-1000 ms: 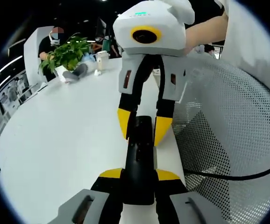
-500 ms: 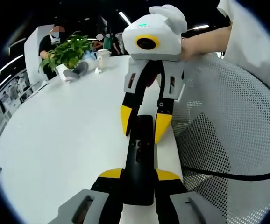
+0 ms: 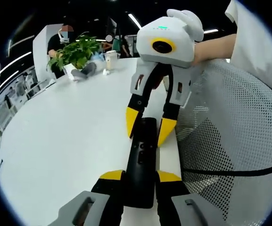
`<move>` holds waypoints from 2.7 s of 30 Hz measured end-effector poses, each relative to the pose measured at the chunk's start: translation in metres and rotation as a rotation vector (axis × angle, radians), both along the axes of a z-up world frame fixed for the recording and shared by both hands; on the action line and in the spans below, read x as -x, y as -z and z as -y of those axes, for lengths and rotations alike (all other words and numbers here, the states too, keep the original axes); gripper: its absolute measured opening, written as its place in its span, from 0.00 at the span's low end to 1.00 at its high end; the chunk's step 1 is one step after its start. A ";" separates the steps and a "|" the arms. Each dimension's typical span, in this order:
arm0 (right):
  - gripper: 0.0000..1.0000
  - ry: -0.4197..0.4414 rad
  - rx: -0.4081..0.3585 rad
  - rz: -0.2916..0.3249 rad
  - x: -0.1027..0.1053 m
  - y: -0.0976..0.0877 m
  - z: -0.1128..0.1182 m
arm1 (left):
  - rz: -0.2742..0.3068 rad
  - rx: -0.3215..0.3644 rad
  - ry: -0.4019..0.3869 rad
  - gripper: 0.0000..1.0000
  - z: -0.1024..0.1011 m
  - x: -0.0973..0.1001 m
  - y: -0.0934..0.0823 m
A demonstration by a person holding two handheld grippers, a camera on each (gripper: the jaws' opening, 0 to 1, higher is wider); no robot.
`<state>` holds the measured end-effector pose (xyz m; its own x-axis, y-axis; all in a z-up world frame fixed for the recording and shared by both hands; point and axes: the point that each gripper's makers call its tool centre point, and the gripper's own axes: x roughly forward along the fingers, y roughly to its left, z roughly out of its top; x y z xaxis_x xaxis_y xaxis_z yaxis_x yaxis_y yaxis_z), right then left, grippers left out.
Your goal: Press the specified remote control buttons in sequence, fully releasing each button before pressing the next.
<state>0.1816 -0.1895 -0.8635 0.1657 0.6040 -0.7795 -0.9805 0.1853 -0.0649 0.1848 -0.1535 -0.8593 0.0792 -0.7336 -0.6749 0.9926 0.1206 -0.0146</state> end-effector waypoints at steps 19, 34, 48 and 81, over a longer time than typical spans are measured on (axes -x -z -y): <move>0.22 0.022 -0.004 -0.008 0.000 0.000 -0.003 | -0.043 0.061 -0.111 0.27 0.011 -0.004 -0.033; 0.22 0.038 -0.021 -0.022 0.000 0.000 -0.005 | 0.027 0.155 -0.401 0.49 -0.028 -0.037 -0.079; 0.21 0.054 -0.037 -0.039 -0.002 0.001 -0.007 | 0.115 0.282 -0.663 0.75 -0.074 -0.050 -0.105; 0.22 0.066 -0.054 -0.042 -0.002 0.000 -0.007 | 0.247 0.438 -1.014 1.00 -0.128 -0.045 -0.144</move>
